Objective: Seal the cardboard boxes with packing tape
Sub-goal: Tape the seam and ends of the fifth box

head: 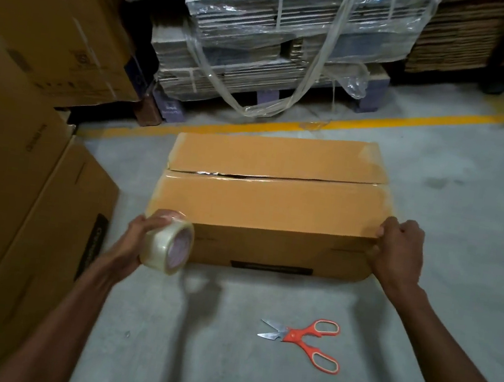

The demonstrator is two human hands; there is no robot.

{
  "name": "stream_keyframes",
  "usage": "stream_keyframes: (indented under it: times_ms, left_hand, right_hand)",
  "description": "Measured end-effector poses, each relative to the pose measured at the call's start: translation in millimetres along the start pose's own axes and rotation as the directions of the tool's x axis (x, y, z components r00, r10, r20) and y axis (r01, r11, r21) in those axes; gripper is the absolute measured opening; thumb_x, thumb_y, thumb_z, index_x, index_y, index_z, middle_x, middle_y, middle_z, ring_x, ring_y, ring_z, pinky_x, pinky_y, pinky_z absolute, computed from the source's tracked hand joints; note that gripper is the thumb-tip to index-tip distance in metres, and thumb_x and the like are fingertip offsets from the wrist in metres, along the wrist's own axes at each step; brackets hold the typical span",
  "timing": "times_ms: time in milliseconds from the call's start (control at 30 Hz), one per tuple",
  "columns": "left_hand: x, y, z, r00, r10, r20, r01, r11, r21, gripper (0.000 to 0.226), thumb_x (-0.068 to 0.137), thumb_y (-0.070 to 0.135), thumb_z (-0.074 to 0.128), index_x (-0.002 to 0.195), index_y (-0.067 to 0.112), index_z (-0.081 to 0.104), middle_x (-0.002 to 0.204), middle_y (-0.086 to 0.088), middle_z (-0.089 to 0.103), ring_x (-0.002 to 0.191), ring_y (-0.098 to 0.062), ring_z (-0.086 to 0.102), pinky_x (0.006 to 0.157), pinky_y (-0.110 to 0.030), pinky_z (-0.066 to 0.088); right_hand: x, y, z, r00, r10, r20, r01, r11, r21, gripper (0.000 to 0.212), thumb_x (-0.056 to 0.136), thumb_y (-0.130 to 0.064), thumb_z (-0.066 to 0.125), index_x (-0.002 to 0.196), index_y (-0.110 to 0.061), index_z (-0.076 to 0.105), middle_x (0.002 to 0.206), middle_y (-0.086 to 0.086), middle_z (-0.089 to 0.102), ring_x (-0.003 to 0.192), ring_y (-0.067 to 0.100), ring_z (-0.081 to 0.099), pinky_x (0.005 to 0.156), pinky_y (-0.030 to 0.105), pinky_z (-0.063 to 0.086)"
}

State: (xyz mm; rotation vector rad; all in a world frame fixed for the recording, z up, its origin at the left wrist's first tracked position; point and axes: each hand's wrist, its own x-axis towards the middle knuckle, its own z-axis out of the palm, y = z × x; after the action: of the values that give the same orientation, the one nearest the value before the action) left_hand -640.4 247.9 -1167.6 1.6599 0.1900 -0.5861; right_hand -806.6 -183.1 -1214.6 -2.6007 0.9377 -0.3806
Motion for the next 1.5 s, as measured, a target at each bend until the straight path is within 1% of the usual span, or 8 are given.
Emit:
stream_keyframes:
  times_ms: [133,333,467,733,933,1133,1300,1500]
  left_hand:
    - [-51.3,-19.1,50.7,0.998,0.053,0.039,-0.047,0.99,-0.137,0.037,0.077,0.035,0.069,0.108,0.017,0.076,0.108,-0.007,0.072,0.104,-0.025,0.066,0.086,-0.036,0.051]
    - [-125.6,-80.0,140.7,0.993,0.086,0.087,-0.076,0.991,-0.109,0.061,0.065,0.053,0.082,0.117,0.021,0.075,0.142,-0.013,0.055,0.132,-0.024,0.055,0.109,-0.041,0.048]
    - [-155.2,-87.3,183.7,0.992,-0.001,0.129,0.022,0.987,-0.16,0.053,0.069,0.048,0.084,0.118,0.033,0.067,0.147,0.014,0.032,0.124,-0.001,0.05,0.079,-0.019,0.055]
    - [-162.0,-62.1,198.9,0.975,0.096,0.199,-0.071,0.989,-0.131,0.047,0.076,0.047,0.065,0.121,0.034,0.068,0.143,0.001,0.041,0.106,0.009,0.058,0.078,-0.014,0.054]
    - [-149.7,-38.8,188.2,0.989,0.133,0.069,-0.101,0.932,-0.348,0.046,0.071,0.041,0.072,0.116,0.033,0.069,0.129,-0.012,0.064,0.105,-0.027,0.066,0.071,-0.037,0.053]
    - [-115.1,6.9,159.5,0.999,0.015,0.034,0.01,0.774,-0.633,0.028,0.089,0.025,0.069,0.116,0.019,0.066,0.106,-0.012,0.069,0.092,-0.027,0.066,0.074,-0.037,0.055]
    - [-83.7,20.4,122.7,0.993,-0.051,-0.11,-0.04,0.712,-0.701,0.06,0.074,0.029,0.085,0.126,0.007,0.066,0.139,-0.028,0.059,0.124,-0.042,0.062,0.109,-0.061,0.046]
    - [-69.3,25.0,84.3,0.981,-0.067,-0.184,-0.088,0.689,-0.72,0.064,0.075,0.028,0.084,0.133,0.009,0.067,0.129,-0.018,0.069,0.12,-0.037,0.066,0.104,-0.059,0.05]
  right_hand:
    - [-36.2,-39.3,15.1,0.979,0.147,0.143,-0.189,0.916,0.353,0.063,0.089,-0.032,0.076,0.137,-0.01,0.042,0.154,0.026,0.018,0.14,0.047,0.027,0.112,0.05,0.033]
    - [-78.6,-106.5,35.1,0.839,0.158,0.521,-0.485,0.653,0.582,0.123,0.08,-0.072,0.067,0.158,-0.036,-0.022,0.167,0.018,-0.02,0.156,0.036,-0.003,0.122,0.045,0.018]
    - [-67.2,-80.9,48.2,0.858,0.121,0.5,-0.416,0.736,0.535,0.145,0.065,-0.067,0.084,0.152,-0.044,-0.03,0.165,0.013,-0.03,0.156,0.038,0.001,0.121,0.045,0.021]
    - [-24.2,-65.5,37.0,0.864,-0.072,0.498,-0.272,0.765,0.584,0.136,0.069,-0.054,0.088,0.162,-0.033,-0.008,0.171,0.004,0.004,0.155,0.025,0.017,0.118,0.034,0.024]
    - [-94.4,-80.5,-8.5,0.983,-0.058,0.173,-0.081,0.708,0.702,0.046,0.097,-0.063,0.049,0.112,-0.023,0.066,0.113,0.003,0.062,0.107,0.023,0.061,0.085,0.031,0.049]
    - [-152.1,-124.3,-22.3,0.876,-0.483,0.017,0.369,0.69,0.623,0.05,0.074,-0.058,0.076,0.108,-0.023,0.064,0.12,-0.008,0.052,0.116,0.01,0.049,0.092,0.016,0.042]
    - [-111.1,-156.2,-11.9,0.766,-0.642,-0.036,0.514,0.577,0.635,0.035,0.069,-0.029,0.083,0.087,-0.021,0.054,0.102,-0.01,0.061,0.113,0.02,0.053,0.09,0.039,0.048]
    - [-120.6,-190.6,17.3,0.714,-0.697,0.066,0.504,0.578,0.642,0.07,0.077,-0.048,0.077,0.137,-0.024,0.05,0.135,-0.015,0.046,0.125,0.008,0.039,0.103,0.025,0.041]
